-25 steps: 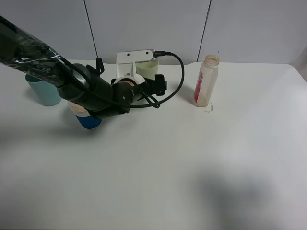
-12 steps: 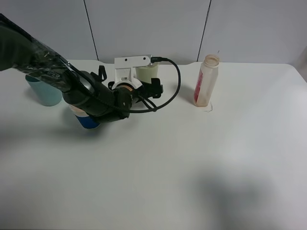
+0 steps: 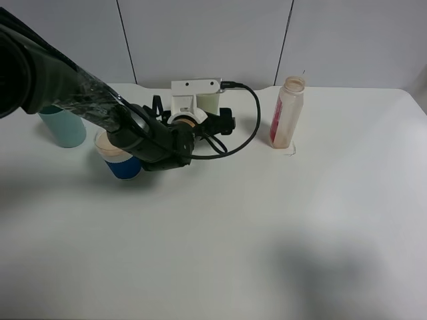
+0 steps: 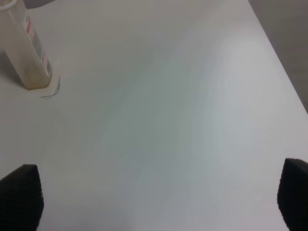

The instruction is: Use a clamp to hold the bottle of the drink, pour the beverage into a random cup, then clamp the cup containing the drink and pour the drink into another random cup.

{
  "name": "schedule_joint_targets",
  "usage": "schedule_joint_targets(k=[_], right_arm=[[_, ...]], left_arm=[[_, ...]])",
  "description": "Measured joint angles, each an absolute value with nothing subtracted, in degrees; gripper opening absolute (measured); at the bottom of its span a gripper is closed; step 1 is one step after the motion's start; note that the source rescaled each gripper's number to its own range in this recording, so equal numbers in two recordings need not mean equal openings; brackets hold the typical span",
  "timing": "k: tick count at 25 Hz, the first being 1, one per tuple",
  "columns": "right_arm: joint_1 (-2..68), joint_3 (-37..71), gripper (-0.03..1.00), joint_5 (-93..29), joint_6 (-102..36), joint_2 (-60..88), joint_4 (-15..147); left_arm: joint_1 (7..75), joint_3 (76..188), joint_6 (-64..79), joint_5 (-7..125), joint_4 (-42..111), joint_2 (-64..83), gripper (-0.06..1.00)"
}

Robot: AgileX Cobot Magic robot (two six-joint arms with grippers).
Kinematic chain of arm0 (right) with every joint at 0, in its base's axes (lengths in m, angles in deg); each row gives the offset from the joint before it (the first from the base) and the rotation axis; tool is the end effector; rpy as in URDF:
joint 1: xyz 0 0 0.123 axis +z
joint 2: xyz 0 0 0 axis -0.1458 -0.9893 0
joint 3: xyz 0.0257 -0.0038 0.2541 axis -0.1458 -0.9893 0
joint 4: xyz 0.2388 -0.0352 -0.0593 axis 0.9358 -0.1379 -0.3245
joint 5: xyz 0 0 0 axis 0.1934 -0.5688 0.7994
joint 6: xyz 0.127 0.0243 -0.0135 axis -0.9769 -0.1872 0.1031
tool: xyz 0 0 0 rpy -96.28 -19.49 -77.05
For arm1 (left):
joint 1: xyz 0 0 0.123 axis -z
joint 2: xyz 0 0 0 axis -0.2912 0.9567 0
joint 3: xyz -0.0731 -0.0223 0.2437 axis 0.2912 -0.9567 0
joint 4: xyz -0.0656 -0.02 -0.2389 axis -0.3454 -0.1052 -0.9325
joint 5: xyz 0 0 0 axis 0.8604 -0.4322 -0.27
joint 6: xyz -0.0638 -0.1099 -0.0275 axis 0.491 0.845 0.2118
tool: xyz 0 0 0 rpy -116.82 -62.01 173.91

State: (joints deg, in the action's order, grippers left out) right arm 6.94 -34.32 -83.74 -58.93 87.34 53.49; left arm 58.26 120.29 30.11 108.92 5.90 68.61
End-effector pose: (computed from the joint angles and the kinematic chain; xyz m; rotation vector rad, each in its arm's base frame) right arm 0.0555 -0.0097 0.2594 0.0795 2.0364 -0.0726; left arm 0.3790 -0.2493 0.0384 0.0060 1.9126 -0.2402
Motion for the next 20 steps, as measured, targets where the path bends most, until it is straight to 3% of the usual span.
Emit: schedule_joint_targets(k=[20], right_arm=[[6.9, -34.3, 0.98, -83.7, -58.9, 87.3, 53.5]], left_arm=[[55.4, 122.0, 30.2, 110.2, 10.7, 71.5, 0.91]])
